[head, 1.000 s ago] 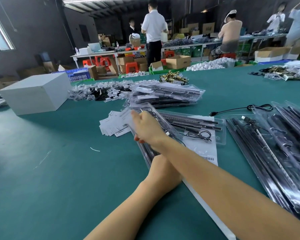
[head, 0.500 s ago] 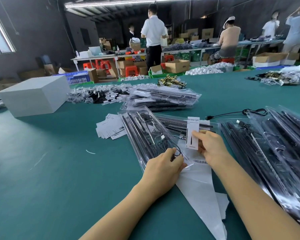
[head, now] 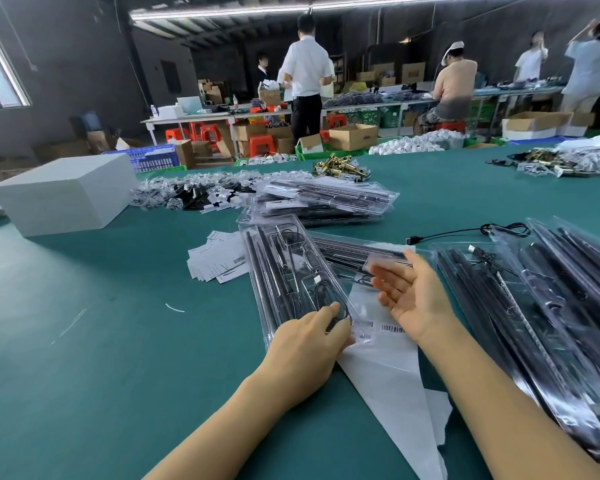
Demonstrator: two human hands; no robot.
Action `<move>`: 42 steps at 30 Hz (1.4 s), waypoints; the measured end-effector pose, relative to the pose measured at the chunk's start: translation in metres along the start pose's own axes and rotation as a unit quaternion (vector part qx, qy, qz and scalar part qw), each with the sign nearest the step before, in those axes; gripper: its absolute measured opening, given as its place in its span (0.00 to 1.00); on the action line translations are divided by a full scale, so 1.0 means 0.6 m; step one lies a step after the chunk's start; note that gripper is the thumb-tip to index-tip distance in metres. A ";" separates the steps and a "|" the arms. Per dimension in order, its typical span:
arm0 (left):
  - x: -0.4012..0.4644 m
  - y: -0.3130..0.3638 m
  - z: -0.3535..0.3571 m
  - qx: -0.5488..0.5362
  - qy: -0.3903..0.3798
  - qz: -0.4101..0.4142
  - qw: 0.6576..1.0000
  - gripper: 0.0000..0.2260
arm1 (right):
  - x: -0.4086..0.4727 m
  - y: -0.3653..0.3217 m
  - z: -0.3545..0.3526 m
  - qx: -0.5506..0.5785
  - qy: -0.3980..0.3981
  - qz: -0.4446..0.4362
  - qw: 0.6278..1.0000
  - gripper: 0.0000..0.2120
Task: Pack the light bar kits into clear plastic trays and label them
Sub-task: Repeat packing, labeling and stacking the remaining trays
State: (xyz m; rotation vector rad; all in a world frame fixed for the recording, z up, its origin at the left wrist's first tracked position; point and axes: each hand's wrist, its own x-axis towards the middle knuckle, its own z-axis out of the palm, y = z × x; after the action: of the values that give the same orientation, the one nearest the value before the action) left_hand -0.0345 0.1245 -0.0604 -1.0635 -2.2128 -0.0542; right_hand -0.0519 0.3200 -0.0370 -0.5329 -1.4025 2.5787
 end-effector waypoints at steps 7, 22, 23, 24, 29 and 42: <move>0.003 0.005 0.001 0.049 -0.031 0.015 0.998 0.11 | 0.006 0.021 0.005 -0.157 0.005 -0.059 0.986 0.12; -0.008 0.019 -0.006 -0.149 -0.064 -0.184 0.969 0.08 | 0.016 0.022 0.008 -0.217 -0.005 -0.009 0.976 0.02; -0.008 0.018 -0.005 -0.151 -0.062 -0.185 0.969 0.08 | 0.016 0.022 0.008 -0.220 -0.005 -0.007 0.976 0.02; -0.009 0.018 -0.005 -0.151 -0.055 -0.181 0.970 0.09 | 0.015 0.022 0.009 -0.223 -0.005 -0.006 0.975 0.02; -0.012 0.019 -0.002 -0.177 -0.064 -0.200 0.962 0.12 | 0.014 0.022 0.008 -0.232 0.010 -0.004 0.973 0.04; -0.012 0.011 -0.005 -0.270 -0.046 -0.221 0.936 0.10 | -0.003 -0.001 0.019 -0.183 -0.049 0.036 0.981 0.04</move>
State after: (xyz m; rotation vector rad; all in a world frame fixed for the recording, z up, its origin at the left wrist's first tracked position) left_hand -0.0250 0.1233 -0.0642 -0.8158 -2.5531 -0.8679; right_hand -0.0543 0.3111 -0.0303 -0.5172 -1.9442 2.4371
